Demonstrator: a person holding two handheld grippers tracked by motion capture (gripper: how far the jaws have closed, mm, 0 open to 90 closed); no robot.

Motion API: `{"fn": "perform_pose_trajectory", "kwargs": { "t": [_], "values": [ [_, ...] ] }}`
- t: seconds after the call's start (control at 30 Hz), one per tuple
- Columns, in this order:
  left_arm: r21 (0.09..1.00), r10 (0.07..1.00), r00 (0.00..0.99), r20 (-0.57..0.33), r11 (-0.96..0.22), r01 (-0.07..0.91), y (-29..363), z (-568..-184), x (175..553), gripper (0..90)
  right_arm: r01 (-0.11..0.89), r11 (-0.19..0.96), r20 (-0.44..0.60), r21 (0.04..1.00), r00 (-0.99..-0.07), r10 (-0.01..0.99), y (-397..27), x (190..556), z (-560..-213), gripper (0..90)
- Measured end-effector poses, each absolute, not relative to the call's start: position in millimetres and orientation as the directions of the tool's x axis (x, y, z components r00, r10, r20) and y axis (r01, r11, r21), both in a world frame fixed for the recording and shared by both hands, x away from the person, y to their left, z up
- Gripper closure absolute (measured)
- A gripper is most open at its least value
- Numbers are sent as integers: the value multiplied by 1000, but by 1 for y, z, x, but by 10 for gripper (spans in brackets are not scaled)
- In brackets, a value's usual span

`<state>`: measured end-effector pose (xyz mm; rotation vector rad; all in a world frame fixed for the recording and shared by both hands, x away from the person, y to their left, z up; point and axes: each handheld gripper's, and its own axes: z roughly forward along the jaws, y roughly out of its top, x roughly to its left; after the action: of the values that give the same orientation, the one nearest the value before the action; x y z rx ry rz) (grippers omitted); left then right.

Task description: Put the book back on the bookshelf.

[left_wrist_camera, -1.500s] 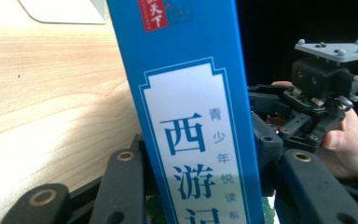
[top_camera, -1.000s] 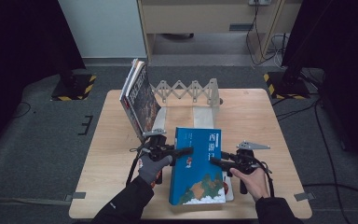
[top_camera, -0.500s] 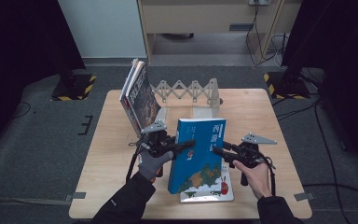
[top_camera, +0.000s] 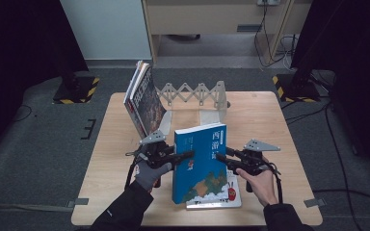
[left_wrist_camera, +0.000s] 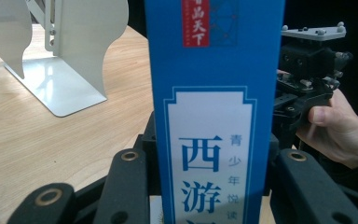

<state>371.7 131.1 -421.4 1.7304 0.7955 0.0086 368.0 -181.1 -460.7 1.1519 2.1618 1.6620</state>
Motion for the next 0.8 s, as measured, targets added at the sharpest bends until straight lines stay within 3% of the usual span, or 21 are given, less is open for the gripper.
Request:
{"fn": "perform_pose_trajectory", "kwargs": {
  "t": [0.6, 0.8],
  "values": [
    [843, 514, 752, -413, -97, 530, 120, -424, 381, 612, 455, 92, 292, 886, -700, 651, -181, 367, -462, 544],
    [821, 512, 730, -452, -81, 565, 123, -420, 381, 615, 449, 80, 295, 890, -699, 652, -186, 368, -463, 471]
  ]
}}
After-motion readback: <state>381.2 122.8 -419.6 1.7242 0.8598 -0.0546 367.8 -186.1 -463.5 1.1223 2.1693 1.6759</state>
